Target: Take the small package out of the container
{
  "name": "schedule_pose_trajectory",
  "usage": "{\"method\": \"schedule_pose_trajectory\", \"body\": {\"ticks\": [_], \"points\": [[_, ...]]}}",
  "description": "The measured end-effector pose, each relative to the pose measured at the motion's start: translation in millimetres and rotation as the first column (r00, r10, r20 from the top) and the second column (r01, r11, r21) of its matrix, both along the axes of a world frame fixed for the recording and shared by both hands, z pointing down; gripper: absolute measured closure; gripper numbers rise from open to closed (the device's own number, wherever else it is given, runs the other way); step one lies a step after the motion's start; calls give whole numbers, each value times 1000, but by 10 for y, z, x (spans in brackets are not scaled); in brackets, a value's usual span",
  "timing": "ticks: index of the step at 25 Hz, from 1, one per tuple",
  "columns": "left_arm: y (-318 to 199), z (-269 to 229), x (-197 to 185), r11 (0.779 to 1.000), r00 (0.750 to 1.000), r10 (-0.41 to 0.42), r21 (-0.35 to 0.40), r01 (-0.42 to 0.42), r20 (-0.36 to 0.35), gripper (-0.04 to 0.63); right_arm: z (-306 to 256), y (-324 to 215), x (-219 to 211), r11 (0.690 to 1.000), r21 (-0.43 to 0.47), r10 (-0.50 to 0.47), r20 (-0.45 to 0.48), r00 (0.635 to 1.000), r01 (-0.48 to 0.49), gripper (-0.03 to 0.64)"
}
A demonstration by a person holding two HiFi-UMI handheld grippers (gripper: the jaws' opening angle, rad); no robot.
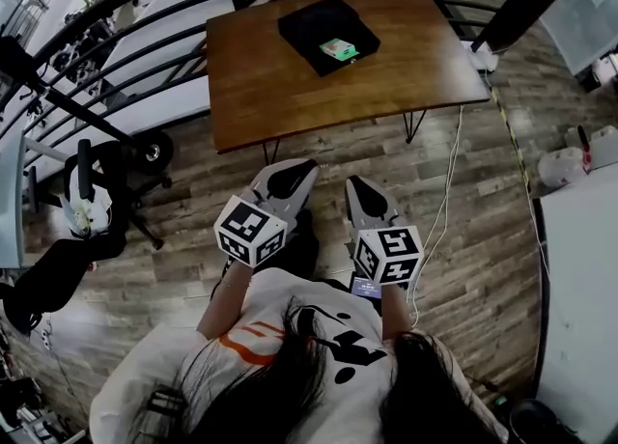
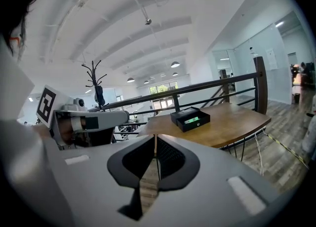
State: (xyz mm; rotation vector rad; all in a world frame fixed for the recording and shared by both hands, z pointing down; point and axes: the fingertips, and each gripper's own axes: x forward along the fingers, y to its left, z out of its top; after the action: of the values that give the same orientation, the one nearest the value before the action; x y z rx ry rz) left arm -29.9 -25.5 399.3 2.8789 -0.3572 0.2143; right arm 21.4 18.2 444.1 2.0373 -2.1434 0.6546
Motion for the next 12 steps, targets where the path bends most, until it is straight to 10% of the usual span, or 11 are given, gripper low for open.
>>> {"method": "schedule_pose_trajectory", "body": {"ticks": [12], "points": [[-1180,29,261,999,999,43,-2,-43,0,594,9,-1120,242,999,-34,24,-29,999,-25,572]]}}
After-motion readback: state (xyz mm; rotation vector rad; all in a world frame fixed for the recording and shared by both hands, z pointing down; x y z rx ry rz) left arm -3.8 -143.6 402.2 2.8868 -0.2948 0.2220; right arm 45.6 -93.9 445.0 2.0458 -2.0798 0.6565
